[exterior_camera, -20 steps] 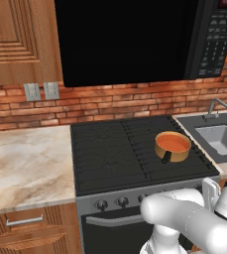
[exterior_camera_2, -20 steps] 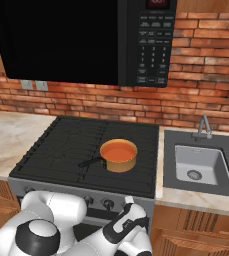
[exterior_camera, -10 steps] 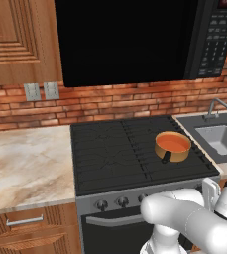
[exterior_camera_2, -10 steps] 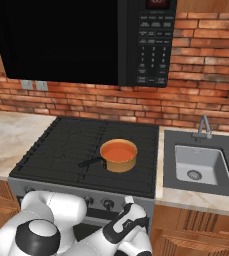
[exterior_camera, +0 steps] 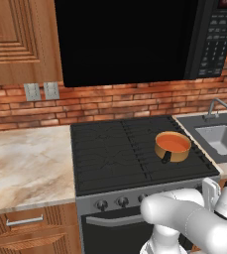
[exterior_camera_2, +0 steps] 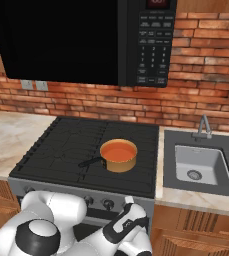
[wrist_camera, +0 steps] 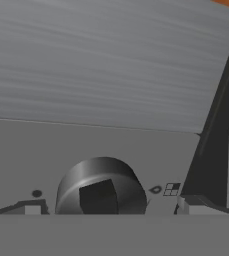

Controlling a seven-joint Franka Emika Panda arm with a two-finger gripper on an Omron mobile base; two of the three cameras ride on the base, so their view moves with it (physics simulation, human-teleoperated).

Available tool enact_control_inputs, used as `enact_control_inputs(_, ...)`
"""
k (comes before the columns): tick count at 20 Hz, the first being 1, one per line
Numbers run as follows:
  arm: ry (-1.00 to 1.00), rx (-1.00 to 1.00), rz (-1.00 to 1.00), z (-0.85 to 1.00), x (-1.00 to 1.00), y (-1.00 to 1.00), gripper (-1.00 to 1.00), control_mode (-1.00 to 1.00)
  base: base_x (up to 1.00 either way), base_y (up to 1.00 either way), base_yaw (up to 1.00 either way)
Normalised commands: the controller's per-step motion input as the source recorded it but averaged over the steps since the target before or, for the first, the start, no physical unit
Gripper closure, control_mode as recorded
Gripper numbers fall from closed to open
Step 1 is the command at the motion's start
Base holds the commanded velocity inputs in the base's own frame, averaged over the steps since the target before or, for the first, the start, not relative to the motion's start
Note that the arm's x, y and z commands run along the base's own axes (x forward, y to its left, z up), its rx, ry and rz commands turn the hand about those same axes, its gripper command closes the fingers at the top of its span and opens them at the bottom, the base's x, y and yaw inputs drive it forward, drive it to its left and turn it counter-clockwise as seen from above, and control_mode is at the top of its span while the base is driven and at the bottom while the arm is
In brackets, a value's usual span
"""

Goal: Wait until the marinara sauce is simmered to a deep red color and then turn off the stove.

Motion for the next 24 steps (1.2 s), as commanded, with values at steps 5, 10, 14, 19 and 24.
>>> enact_control_inputs(5, 0.0, 0.0, 0.0, 0.0, 0.0, 0.0, -1.0, -1.0, 0.0, 0.0, 0.0)
enact_control_inputs(10, 0.0, 0.0, 0.0, 0.0, 0.0, 0.0, -1.0, -1.0, 0.0, 0.0, 0.0)
enact_control_inputs(14, 0.0, 0.0, 0.0, 0.0, 0.0, 0.0, -1.0, -1.0, 0.0, 0.0, 0.0)
enact_control_inputs(19, 0.0, 0.0, 0.0, 0.0, 0.0, 0.0, -1.0, -1.0, 0.0, 0.0, 0.0)
enact_control_inputs(24, 0.0, 0.0, 0.0, 0.0, 0.0, 0.0, -1.0, -1.0, 0.0, 0.0, 0.0)
